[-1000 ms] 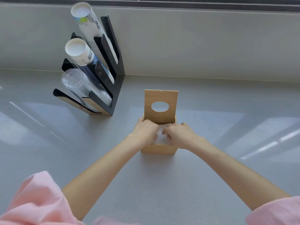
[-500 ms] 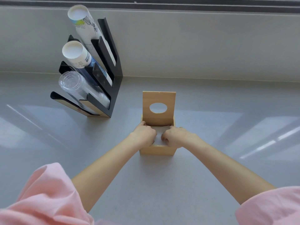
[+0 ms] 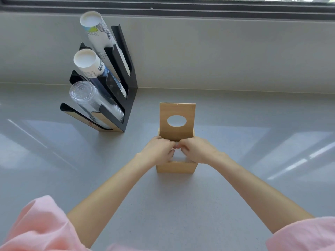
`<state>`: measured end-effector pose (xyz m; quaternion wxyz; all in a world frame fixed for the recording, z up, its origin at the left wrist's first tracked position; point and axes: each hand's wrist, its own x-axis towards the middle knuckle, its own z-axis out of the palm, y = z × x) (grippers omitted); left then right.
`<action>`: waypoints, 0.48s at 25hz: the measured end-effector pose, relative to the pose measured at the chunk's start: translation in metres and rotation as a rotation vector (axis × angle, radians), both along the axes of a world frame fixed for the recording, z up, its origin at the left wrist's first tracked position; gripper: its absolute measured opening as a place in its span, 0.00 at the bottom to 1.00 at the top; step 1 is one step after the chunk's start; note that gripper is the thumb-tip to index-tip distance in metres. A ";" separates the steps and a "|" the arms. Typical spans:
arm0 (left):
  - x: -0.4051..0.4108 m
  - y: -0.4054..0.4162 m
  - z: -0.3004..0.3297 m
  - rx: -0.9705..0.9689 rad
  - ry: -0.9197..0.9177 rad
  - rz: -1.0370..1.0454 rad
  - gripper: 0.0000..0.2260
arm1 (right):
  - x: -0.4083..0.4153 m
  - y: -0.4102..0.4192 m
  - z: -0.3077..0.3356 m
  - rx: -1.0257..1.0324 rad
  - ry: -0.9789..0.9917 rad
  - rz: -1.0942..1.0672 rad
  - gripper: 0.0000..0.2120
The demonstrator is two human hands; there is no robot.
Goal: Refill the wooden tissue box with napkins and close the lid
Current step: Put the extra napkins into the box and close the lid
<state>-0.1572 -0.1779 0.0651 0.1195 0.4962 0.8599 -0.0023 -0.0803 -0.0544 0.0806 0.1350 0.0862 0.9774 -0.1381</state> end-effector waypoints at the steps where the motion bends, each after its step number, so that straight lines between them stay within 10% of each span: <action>1: -0.001 -0.001 0.006 0.098 -0.010 0.032 0.15 | 0.001 0.002 0.006 -0.045 0.123 -0.055 0.16; 7: -0.023 0.005 0.041 0.501 0.136 0.177 0.15 | -0.017 0.026 0.042 -0.064 0.668 -0.215 0.12; 12: -0.047 0.024 0.053 0.397 0.224 0.236 0.24 | -0.037 0.040 0.041 0.007 0.382 -0.117 0.28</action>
